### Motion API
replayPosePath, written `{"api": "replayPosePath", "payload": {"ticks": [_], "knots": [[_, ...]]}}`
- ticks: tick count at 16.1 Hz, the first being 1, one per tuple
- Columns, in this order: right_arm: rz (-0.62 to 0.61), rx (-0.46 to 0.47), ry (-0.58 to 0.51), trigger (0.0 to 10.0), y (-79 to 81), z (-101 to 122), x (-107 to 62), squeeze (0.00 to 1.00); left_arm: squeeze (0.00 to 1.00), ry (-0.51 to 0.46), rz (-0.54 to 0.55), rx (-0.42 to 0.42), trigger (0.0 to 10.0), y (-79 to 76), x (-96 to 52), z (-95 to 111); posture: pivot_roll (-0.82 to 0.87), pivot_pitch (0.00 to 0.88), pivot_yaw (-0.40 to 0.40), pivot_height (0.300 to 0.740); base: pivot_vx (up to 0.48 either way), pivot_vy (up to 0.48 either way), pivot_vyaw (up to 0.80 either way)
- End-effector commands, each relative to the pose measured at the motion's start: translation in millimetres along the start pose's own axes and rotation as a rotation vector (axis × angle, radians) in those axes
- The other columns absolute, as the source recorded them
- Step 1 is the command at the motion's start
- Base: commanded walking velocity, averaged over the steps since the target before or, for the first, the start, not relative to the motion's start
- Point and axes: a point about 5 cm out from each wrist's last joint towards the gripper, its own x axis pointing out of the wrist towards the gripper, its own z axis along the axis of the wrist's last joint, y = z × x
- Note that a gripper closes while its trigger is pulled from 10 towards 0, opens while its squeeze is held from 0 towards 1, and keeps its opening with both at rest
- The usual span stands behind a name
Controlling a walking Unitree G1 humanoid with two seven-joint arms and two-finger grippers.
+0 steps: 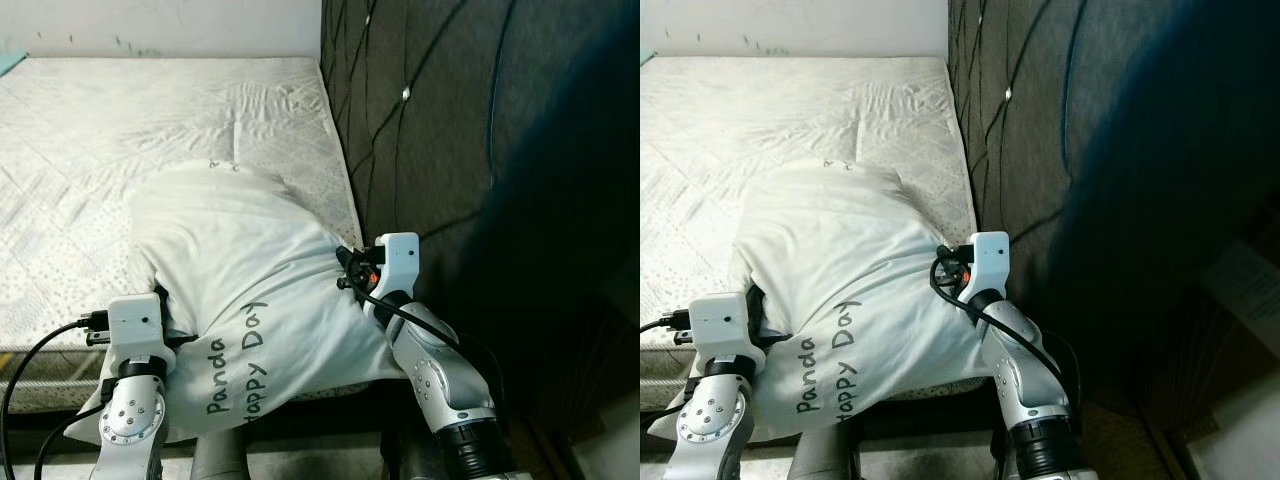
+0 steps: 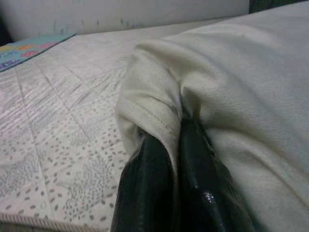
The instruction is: Clean up the room
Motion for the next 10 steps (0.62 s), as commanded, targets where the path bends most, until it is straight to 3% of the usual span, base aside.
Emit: {"api": "replayPosePath", "payload": {"ticks": [1, 10], "knots": [[-0.006, -0.031, -0.162, 0.0, -0.4, 32.7, 1.2, 0.0, 0.0, -0.093, -0.015, 0.005, 0.0, -3.0, 8.4, 20.3, -0.06, 0.0, -0.016, 0.655, 0.0, 0.0, 0.0], [-0.096, -0.06, -0.209, 0.0, -12.1, 41.8, -1.1, 0.0, 0.0, -0.097, -0.038, 0.01, 0.0, -6.4, 8.0, 21.4, -0.06, 0.0, -0.013, 0.735, 0.0, 0.0, 0.0]]}}
